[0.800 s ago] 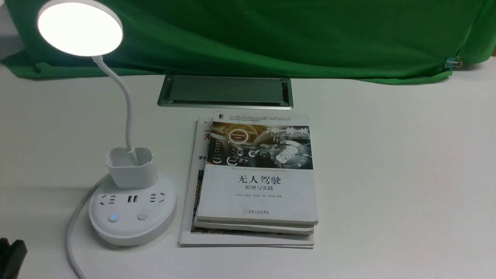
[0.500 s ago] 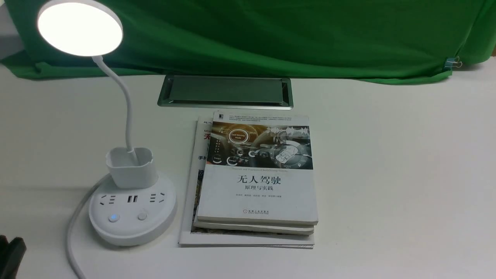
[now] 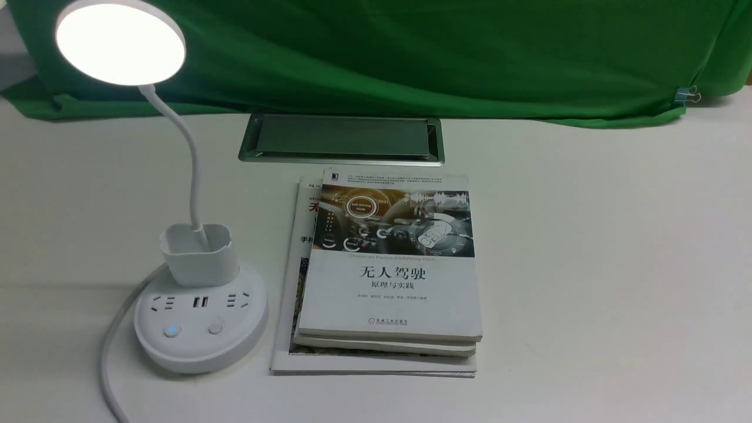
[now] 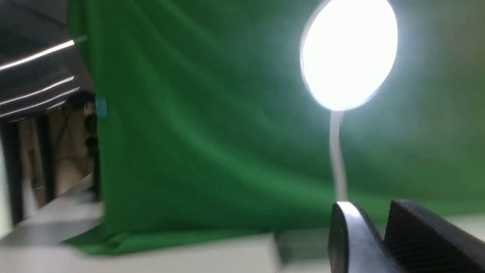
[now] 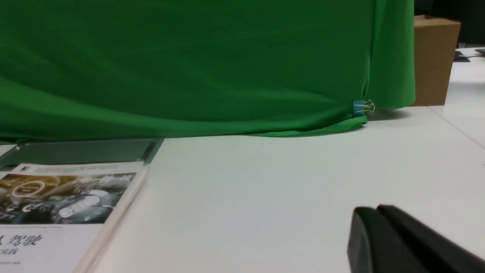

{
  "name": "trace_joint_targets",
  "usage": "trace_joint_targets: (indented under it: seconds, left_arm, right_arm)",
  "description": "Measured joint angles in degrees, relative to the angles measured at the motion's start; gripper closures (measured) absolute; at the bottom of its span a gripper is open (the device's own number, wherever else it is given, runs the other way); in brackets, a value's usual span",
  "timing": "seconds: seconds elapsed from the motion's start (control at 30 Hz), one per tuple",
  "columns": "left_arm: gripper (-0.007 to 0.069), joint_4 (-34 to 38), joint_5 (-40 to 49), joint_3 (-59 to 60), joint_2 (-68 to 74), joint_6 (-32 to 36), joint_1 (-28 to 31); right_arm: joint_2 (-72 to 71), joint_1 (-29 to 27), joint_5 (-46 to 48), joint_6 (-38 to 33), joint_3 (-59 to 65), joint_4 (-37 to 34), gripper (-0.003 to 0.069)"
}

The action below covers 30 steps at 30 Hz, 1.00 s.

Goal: Turn off the desk lamp on the white desktop by hand.
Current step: 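Press the power button on the round power strip under the lamp with the left gripper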

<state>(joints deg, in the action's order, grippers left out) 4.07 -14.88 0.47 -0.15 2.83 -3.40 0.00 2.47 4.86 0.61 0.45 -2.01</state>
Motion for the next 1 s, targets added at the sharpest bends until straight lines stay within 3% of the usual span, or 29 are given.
trace_joint_targets:
  seconds: [0.03, 0.1, 0.2, 0.33, 0.43, 0.5, 0.67, 0.77, 1.0]
  left_arm:
    - [0.0496, 1.56, -8.12, 0.00, 0.00, -6.28, 0.00]
    - [0.0494, 1.84, -14.51, 0.00, 0.00, -9.28, 0.00]
    - [0.0493, 1.53, -16.25, -2.22, 0.46, -11.91, 0.00]
    - [0.0489, -5.55, -6.16, -18.34, 7.07, -13.32, 0.00]
    - [0.0484, -8.94, 7.89, -33.23, 14.97, -15.09, 0.00]
    - [0.0481, -9.06, 21.82, -42.56, 20.72, -16.42, 0.00]
    - [0.0477, -11.76, 43.30, -50.97, 33.97, -14.17, 0.00]
    - [0.0473, -12.11, 46.20, -51.20, 40.47, -12.75, 0.00]
    - [0.0469, -0.30, 53.40, -51.45, 55.31, -11.55, 0.00]
  right_arm:
    - [0.00, 0.00, 0.00, 0.00, 0.00, 0.00, 0.0622]
    - [0.00, 0.00, 0.00, 0.00, 0.00, 0.00, 0.0622]
    - [0.00, 0.00, 0.00, 0.00, 0.00, 0.00, 0.0622]
    - [0.00, 0.00, 0.00, 0.00, 0.00, 0.00, 0.0622]
    - [0.00, 0.00, 0.00, 0.00, 0.00, 0.00, 0.0622]
    - [0.00, 0.00, 0.00, 0.00, 0.00, 0.00, 0.0622]
    - [0.00, 0.00, 0.00, 0.00, 0.00, 0.00, 0.0622]
    - [0.00, 0.00, 0.00, 0.00, 0.00, 0.00, 0.0622]
    - [0.00, 0.00, 0.00, 0.00, 0.00, 0.00, 0.0622]
